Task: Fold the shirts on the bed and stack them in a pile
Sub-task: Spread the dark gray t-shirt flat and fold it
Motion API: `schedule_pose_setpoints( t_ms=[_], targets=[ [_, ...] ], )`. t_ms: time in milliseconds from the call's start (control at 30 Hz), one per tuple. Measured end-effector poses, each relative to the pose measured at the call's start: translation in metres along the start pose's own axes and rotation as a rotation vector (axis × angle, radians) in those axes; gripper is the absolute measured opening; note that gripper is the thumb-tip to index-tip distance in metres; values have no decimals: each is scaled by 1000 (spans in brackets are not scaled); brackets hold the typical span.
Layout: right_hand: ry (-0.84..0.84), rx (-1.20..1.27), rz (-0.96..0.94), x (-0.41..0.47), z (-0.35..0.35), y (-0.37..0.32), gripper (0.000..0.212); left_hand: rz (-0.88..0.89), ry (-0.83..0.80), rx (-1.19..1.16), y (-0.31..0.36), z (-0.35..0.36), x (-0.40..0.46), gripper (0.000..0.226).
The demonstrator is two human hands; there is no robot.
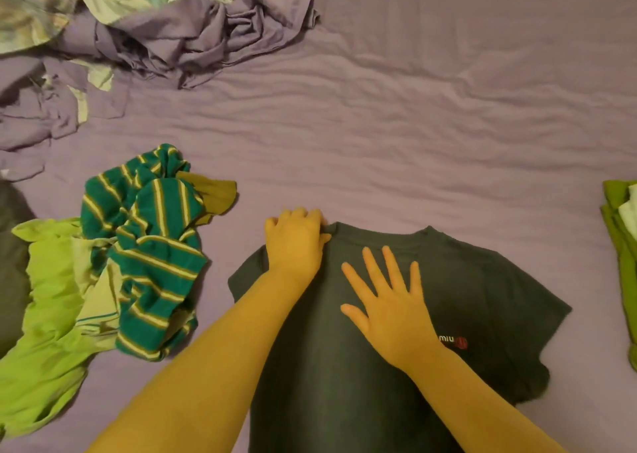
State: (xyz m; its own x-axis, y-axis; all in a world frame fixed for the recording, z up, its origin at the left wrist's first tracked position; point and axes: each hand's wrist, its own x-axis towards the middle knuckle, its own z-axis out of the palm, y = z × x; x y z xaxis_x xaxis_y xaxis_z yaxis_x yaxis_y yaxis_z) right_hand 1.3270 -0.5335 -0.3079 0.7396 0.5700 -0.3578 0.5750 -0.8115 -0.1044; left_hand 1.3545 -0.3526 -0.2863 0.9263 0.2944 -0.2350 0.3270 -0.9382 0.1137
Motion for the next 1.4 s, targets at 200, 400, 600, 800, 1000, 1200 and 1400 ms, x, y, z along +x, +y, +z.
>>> schedule_pose_setpoints(
  t_ms=[200, 400, 600, 800, 1000, 1200, 1400],
  targets=[
    [-40, -62, 120, 20, 9, 0, 73, 0, -153, -48, -33, -8, -1, 51],
    [69, -27, 68, 9, 7, -32, 66, -149, -415, -360, -93, -28, -25, 44],
    [81, -14, 34, 1, 12, -50, 65, -172, -508, -910, -117, -32, -53, 14],
    [96, -17, -145, -6, 12, -73, 70, -6, -40, -401, -125, -19, -47, 13],
    [82, -37, -19, 8, 22, -99, 82, -69, 148, 20, -121, 0, -44, 26],
    [48, -40, 32, -18, 23, -96, 73, 104, 240, 55, -72, 34, -130, 60],
    [-9, -34, 89, -97, 44, -73, 69, 17, 136, 110, -51, 65, -208, 57]
  ],
)
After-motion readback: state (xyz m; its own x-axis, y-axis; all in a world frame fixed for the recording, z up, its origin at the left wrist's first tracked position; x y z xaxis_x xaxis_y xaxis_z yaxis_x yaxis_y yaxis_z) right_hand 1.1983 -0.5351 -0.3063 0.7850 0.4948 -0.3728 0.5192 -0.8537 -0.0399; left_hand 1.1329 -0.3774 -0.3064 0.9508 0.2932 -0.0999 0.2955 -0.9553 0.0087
